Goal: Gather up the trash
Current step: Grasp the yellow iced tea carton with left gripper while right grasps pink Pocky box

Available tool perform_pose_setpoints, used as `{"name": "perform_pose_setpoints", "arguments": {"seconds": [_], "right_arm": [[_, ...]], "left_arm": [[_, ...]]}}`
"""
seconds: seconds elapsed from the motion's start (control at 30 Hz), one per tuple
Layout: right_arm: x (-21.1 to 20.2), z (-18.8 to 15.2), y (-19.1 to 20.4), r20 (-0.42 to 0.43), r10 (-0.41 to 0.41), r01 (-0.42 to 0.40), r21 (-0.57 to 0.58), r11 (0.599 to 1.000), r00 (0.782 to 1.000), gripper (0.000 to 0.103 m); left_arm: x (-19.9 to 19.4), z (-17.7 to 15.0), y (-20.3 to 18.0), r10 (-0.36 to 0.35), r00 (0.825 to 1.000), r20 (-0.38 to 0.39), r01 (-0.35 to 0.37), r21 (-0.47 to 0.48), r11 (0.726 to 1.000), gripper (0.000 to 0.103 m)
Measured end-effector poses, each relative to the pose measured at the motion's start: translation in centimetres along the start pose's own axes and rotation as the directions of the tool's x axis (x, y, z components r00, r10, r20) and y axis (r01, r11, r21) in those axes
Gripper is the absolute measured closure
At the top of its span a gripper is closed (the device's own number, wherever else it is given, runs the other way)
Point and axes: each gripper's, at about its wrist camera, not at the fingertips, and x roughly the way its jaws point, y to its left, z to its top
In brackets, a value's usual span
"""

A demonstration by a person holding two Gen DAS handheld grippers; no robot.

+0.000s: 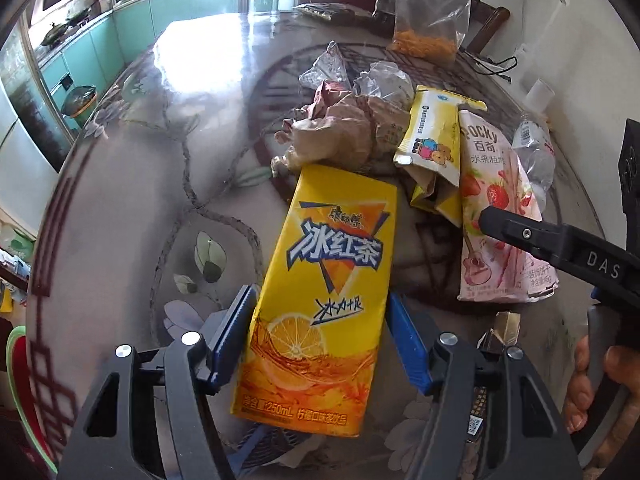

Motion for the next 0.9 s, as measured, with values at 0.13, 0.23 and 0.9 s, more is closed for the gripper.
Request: {"name": "perform_pose_setpoints", "arguments": {"seconds": [0.13,0.23,0.9], "right_arm": [[0.0,-0.4,0.7,-0.012,0.016,-0.017,-0.031,0.999,1.0,0.051],[-0.2,-0.6,1.0,-0.013,0.018,-0.018,-0.043,0.999,1.0,0.054],[-6.0,-5.9,1.7,-0.037,0.081,-0.082,-0.032,0.996,0.996,0.055]], "left_arm": [[-1.1,-0.8,0.6,0.011,0.999,0.036,-0.011,-0.001,1.0,0.043],[-2.7,-1.7,1.7,0.0,0.997,0.072,0.003,-0.038,0.999,0.043],[-11.3,-11.9,8.8,-0.043,0.992,0.118,0.067,-0.205,0.976,0.043]]}}
